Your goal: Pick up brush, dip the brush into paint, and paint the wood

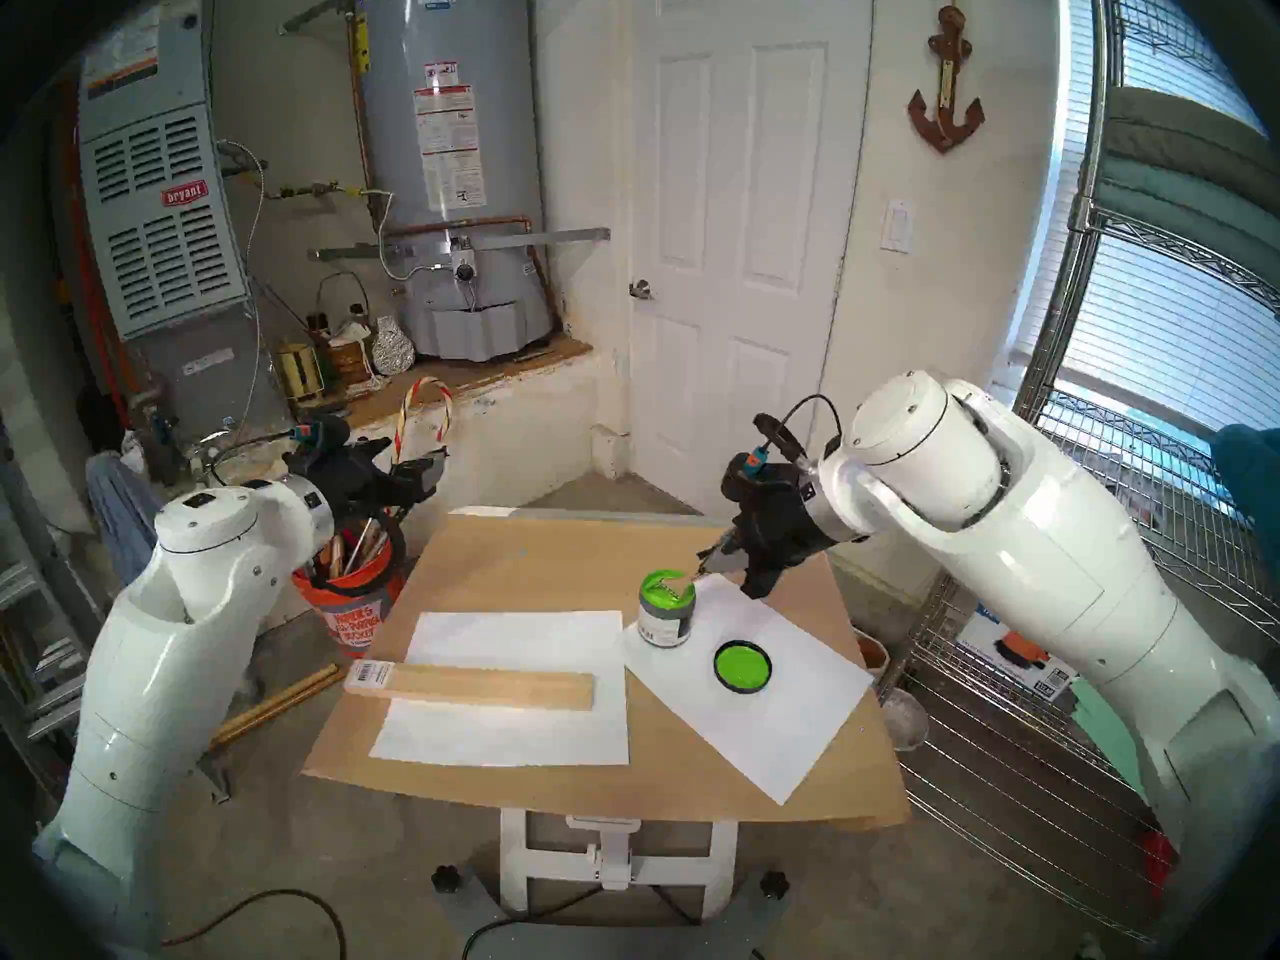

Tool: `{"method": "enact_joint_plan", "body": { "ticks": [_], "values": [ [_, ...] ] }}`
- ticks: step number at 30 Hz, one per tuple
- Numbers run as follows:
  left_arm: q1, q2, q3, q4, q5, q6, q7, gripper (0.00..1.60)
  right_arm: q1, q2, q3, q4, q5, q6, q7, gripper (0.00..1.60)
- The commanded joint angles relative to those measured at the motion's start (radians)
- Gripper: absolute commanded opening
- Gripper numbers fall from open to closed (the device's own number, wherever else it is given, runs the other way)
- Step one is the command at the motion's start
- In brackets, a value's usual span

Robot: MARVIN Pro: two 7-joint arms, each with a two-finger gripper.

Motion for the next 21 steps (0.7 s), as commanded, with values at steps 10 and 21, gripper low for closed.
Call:
{"method": "enact_joint_plan", "body": {
  "ticks": [10,21],
  "values": [
    [-0.009,0.002,-0.009,-0.017,-0.002,-0.003,0.000,1.60,-0.043,0.062,0.118,-0.054,0.093,0.002,-0.002,0.00],
    [-0.009,0.002,-0.009,-0.017,-0.002,-0.003,0.000,1.60,-0.083,0.077,0.166,-0.068,0.125,0.003,-0.019,0.00]
  ]
}}
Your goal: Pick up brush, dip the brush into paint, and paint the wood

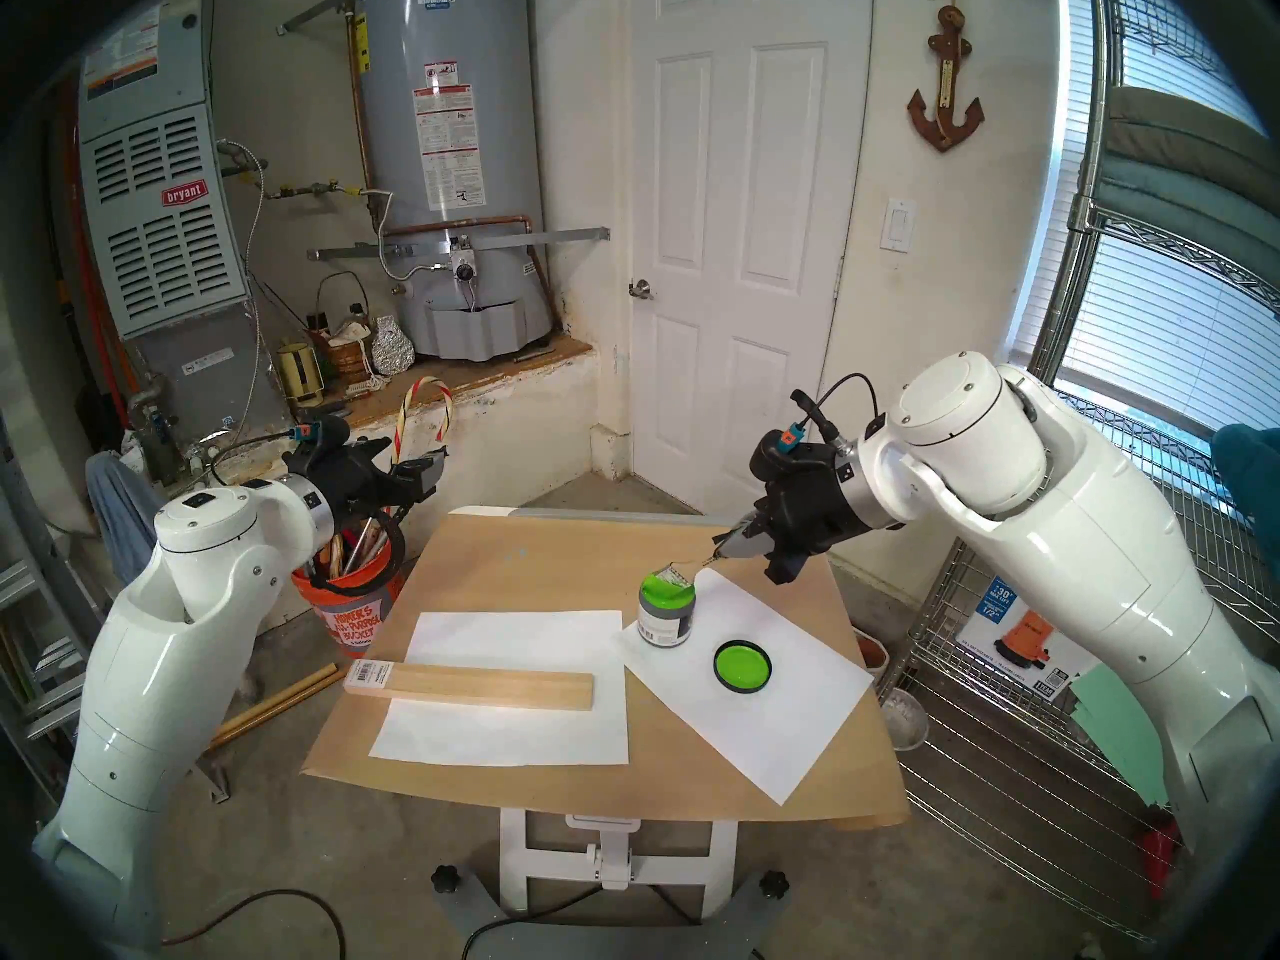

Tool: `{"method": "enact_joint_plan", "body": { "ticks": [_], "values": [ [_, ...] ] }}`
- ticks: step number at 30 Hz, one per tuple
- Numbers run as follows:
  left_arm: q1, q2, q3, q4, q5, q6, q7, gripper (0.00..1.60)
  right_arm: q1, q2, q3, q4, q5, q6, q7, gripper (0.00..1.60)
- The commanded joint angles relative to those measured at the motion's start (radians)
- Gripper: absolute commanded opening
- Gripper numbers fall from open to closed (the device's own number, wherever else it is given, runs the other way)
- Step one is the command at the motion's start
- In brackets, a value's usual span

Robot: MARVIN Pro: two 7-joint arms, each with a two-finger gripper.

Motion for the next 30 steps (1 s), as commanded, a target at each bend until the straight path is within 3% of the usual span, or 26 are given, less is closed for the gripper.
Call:
{"method": "enact_joint_plan", "body": {
  "ticks": [1,7,30],
  "values": [
    [-0.009,0.002,-0.009,-0.017,-0.002,-0.003,0.000,1.60,-0.017,0.007,0.050,-0.015,0.031,0.002,-0.018,0.00],
    [-0.009,0.002,-0.009,-0.017,-0.002,-0.003,0.000,1.60,-0.050,-0.005,0.085,-0.005,0.079,0.017,-0.025,0.00],
    [-0.009,0.002,-0.009,-0.017,-0.002,-0.003,0.000,1.60,-0.104,-0.029,0.128,-0.019,0.120,0.011,-0.067,0.00]
  ]
}}
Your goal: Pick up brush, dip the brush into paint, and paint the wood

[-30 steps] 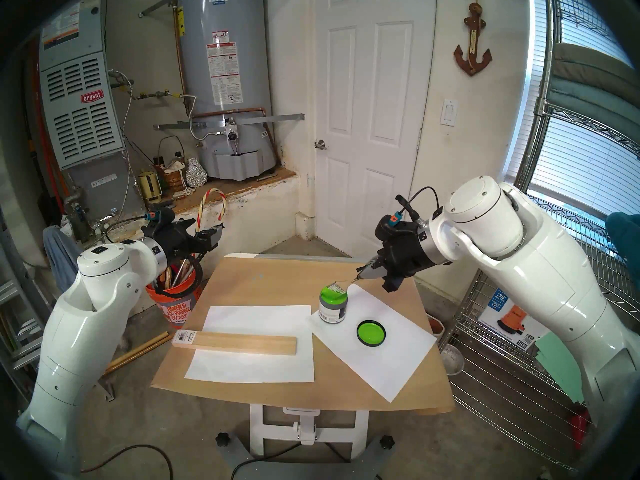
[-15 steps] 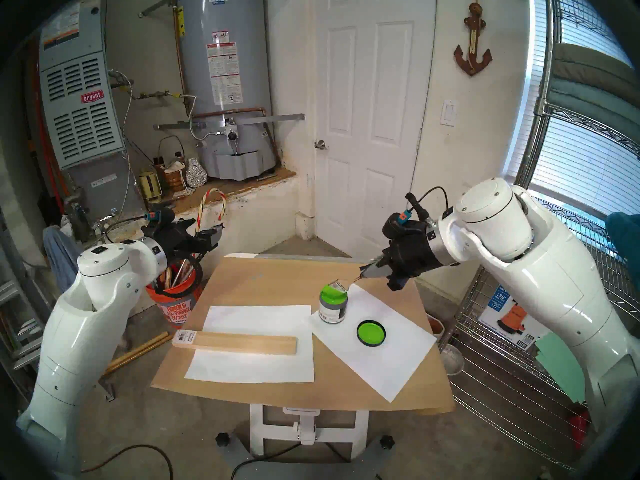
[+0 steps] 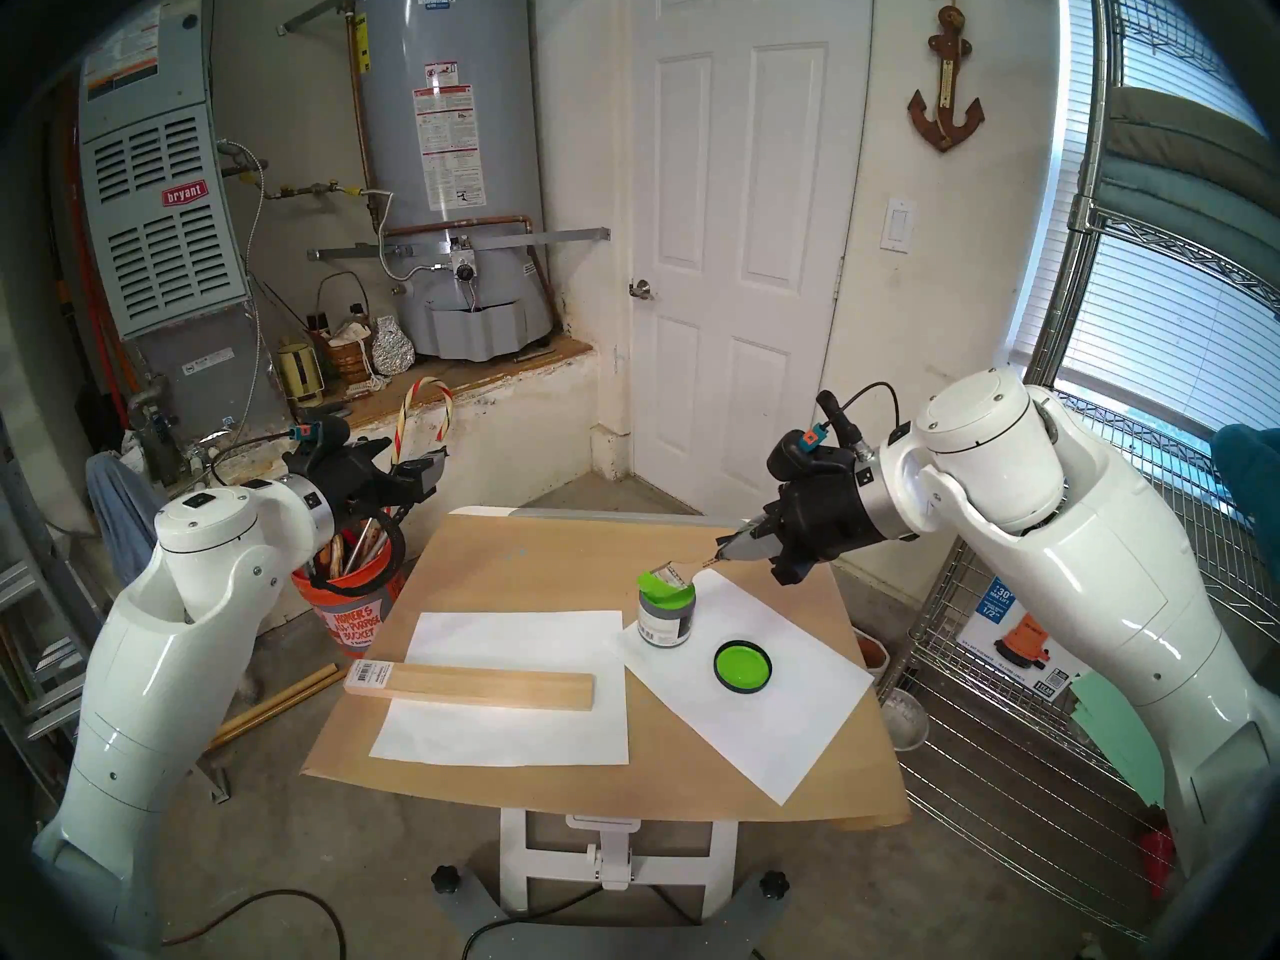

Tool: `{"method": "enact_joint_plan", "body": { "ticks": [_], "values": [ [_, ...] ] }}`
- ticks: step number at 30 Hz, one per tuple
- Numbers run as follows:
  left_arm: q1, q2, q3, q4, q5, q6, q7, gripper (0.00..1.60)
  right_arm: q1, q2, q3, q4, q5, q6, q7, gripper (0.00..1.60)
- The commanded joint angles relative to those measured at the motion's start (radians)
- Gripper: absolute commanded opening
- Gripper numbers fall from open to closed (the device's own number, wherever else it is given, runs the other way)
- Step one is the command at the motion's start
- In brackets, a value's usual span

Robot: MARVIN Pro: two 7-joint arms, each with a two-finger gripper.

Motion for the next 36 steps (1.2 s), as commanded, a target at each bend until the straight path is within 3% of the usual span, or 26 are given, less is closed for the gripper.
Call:
{"method": "enact_joint_plan", "body": {
  "ticks": [1,12,27,36],
  "values": [
    [-0.009,0.002,-0.009,-0.017,-0.002,-0.003,0.000,1.60,0.004,-0.015,0.023,-0.016,0.014,-0.003,-0.011,0.00],
    [-0.009,0.002,-0.009,-0.017,-0.002,-0.003,0.000,1.60,-0.006,-0.008,0.055,-0.017,0.037,-0.008,-0.018,0.00],
    [-0.009,0.002,-0.009,-0.017,-0.002,-0.003,0.000,1.60,-0.084,0.015,0.147,-0.033,0.098,-0.020,-0.037,0.00],
    [-0.009,0.002,-0.009,-0.017,-0.002,-0.003,0.000,1.60,-0.112,0.006,0.164,-0.018,0.103,-0.045,-0.057,0.00]
  ]
}}
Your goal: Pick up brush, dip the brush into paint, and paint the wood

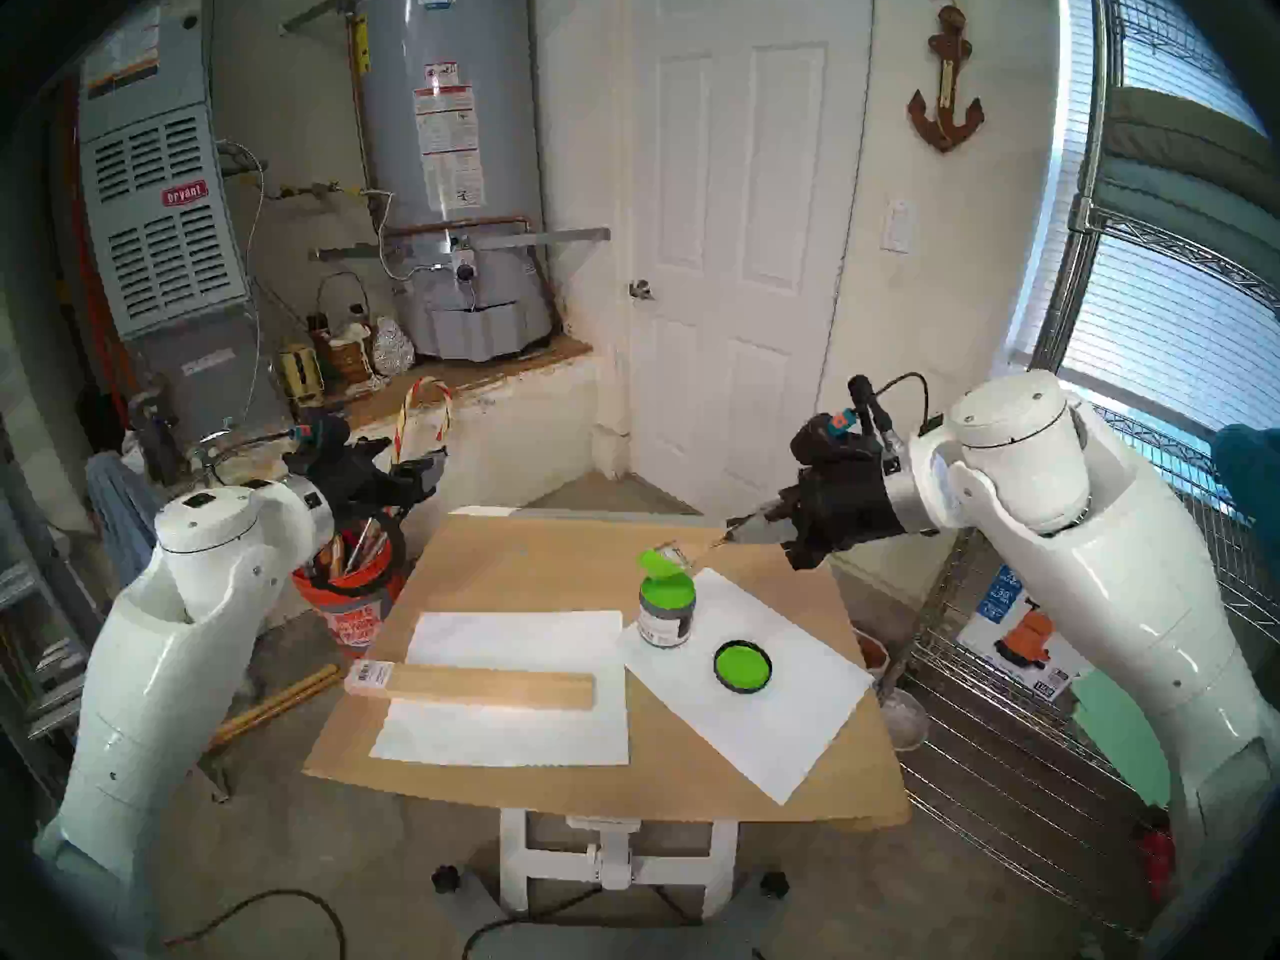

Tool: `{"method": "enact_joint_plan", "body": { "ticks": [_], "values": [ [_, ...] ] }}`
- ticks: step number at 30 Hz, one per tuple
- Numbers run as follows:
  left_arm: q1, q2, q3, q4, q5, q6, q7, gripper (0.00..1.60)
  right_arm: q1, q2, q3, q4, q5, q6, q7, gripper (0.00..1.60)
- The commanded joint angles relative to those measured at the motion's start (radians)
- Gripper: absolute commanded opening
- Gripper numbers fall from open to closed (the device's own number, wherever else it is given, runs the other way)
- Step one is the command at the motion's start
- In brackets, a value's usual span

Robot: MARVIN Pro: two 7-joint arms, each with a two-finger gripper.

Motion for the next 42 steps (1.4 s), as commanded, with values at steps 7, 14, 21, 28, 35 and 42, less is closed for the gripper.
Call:
{"method": "enact_joint_plan", "body": {
  "ticks": [7,14,21,28,35,42],
  "values": [
    [-0.009,0.002,-0.009,-0.017,-0.002,-0.003,0.000,1.60,-0.032,-0.006,0.034,-0.003,0.017,-0.027,-0.018,0.00],
    [-0.009,0.002,-0.009,-0.017,-0.002,-0.003,0.000,1.60,-0.042,-0.007,0.043,-0.002,0.020,-0.033,-0.027,0.00],
    [-0.009,0.002,-0.009,-0.017,-0.002,-0.003,0.000,1.60,-0.069,-0.047,0.102,0.020,0.118,-0.022,0.004,0.00],
    [-0.009,0.002,-0.009,-0.016,-0.002,-0.003,0.000,1.60,-0.107,-0.069,0.143,-0.008,0.203,0.031,0.018,0.00],
    [-0.009,0.002,-0.009,-0.016,-0.001,-0.003,0.000,1.60,-0.138,-0.098,0.173,-0.088,0.273,0.095,0.025,0.00],
    [-0.010,0.002,-0.009,-0.016,-0.001,-0.003,0.000,1.60,-0.162,-0.173,0.147,-0.129,0.294,0.114,-0.023,0.00]
  ]
}}
